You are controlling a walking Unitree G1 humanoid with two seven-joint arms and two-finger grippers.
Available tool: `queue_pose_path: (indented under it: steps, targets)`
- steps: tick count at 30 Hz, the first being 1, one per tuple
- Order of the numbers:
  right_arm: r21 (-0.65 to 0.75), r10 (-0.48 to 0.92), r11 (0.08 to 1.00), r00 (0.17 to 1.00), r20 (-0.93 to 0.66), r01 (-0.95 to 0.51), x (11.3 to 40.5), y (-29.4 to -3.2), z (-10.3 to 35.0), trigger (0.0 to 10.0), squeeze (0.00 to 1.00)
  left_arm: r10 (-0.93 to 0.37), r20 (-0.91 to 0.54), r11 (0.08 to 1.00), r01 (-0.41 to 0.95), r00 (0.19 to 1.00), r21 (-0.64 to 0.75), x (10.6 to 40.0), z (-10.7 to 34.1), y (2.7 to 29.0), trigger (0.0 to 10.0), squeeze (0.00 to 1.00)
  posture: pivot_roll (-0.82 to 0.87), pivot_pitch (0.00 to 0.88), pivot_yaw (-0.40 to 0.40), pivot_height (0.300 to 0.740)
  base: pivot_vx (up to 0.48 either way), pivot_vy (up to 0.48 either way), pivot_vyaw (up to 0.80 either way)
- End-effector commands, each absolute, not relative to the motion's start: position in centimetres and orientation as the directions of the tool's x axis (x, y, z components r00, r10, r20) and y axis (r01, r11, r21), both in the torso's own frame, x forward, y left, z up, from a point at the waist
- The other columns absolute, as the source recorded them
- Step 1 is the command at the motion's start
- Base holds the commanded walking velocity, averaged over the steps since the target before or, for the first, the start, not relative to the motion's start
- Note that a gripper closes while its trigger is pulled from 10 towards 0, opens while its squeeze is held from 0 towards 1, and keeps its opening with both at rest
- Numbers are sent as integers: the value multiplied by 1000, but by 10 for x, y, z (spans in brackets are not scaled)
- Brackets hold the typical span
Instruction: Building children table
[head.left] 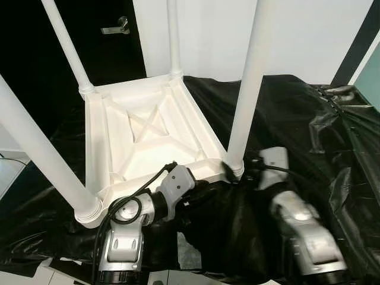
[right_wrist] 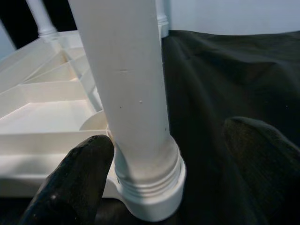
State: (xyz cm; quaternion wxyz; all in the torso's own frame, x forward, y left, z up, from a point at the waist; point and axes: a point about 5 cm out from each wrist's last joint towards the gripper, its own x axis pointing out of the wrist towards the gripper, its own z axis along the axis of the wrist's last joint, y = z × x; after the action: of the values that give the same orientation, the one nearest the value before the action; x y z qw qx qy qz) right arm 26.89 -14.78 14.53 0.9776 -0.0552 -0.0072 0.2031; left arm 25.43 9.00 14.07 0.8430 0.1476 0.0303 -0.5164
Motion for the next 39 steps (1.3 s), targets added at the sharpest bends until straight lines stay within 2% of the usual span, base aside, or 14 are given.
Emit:
queue_pose_path:
  steps: [1, 6, 8, 17, 21, 27, 28, 30, 31, 39]
  targets:
    - [-118, 457, 883, 889, -7, -455, 270, -148, 146, 10000, 0, -717, -141, 641, 725, 683, 251, 265, 143, 95, 10000, 0, 38, 0, 7, 740, 0, 0, 0]
    - [-195, 516, 836, 856, -35, -512, 282, -162, 148, 10000, 0, -720, -139, 639, 727, 680, 250, 265, 144, 95, 10000, 0, 39, 0, 8, 740, 0, 0, 0]
    - [-214, 578, 791, 815, -47, -573, 289, -164, 151, 10000, 0, -722, -140, 636, 730, 677, 251, 265, 144, 95, 10000, 0, 38, 0, 11, 740, 0, 0, 0]
    - [-230, 727, 646, 679, -105, -727, 304, -158, 153, 10000, 0, -737, -144, 617, 744, 661, 257, 266, 144, 94, 10000, 0, 38, 0, 17, 740, 0, 0, 0]
    - [-236, 744, 623, 658, -116, -746, 308, -155, 153, 10000, 0, -739, -145, 613, 746, 658, 259, 266, 144, 93, 10000, 0, 38, 0, 16, 740, 0, 0, 0]
    - [-286, 752, 584, 639, -160, -759, 330, -152, 146, 10000, 0, -746, -143, 605, 751, 651, 262, 266, 144, 90, 10000, 0, 48, 0, 12, 740, 0, 0, 0]
    - [-286, 752, 583, 639, -165, -760, 332, -151, 145, 8863, 0, -747, -142, 604, 752, 649, 263, 266, 144, 90, 10000, 0, 49, 0, 11, 740, 0, 0, 0]
    - [-286, 752, 583, 639, -165, -760, 332, -151, 145, 8863, 0, -747, -142, 604, 752, 649, 263, 266, 144, 90, 10000, 0, 49, 0, 11, 740, 0, 0, 0]
    - [-275, 759, 577, 629, -168, -769, 333, -150, 142, 0, 0, -749, -142, 602, 754, 647, 264, 266, 144, 90, 10000, 0, 50, 0, 11, 740, 0, 0, 0]
    - [-228, 776, 569, 608, -168, -790, 323, -152, 133, 0, 0, -751, -143, 600, 757, 644, 260, 265, 144, 89, 10000, 0, 47, 0, 4, 740, 0, 0, 0]
